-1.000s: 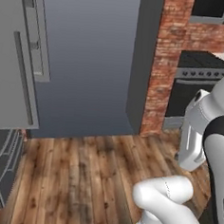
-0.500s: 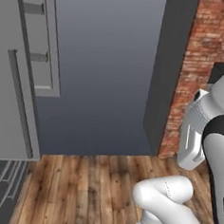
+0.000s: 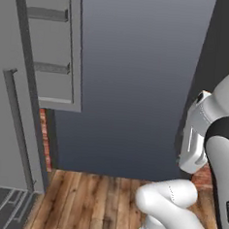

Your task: Open the fridge, grab two sodas, and place both sodas inside the bowl with ice on the dining counter.

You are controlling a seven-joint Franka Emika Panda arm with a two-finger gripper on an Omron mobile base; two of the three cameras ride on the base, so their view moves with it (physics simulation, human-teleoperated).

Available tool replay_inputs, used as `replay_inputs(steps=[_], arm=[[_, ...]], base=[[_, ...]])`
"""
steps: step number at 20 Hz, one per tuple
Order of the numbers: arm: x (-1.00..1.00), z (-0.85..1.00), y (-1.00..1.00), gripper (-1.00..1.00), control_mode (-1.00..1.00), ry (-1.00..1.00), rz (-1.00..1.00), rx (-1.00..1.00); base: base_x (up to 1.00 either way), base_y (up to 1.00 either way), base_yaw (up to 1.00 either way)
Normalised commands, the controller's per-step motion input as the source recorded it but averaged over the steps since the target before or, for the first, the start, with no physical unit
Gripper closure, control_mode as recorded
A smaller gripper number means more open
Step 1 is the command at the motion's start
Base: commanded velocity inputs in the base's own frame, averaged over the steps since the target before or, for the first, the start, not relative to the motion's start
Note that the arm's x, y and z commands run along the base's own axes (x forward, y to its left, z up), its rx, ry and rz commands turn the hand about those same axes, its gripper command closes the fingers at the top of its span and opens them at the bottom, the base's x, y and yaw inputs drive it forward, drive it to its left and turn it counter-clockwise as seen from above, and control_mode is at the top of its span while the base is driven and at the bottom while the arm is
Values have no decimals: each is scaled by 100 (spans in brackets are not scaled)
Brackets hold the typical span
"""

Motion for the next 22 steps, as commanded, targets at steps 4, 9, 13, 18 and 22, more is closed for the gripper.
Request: replay_inputs(steps=[4, 9, 13, 18, 22], arm=[[0, 0, 0, -100, 100, 0, 0, 0], [0, 0, 0, -100, 100, 0, 0, 0], [0, 0, 0, -100, 100, 0, 0, 0], [0, 0, 0, -100, 100, 0, 0, 0], [0, 0, 0, -100, 100, 0, 0, 0]], base=[[76, -9, 46], [72, -12, 49], [72, -8, 48], [80, -6, 48], [90, -5, 48]])
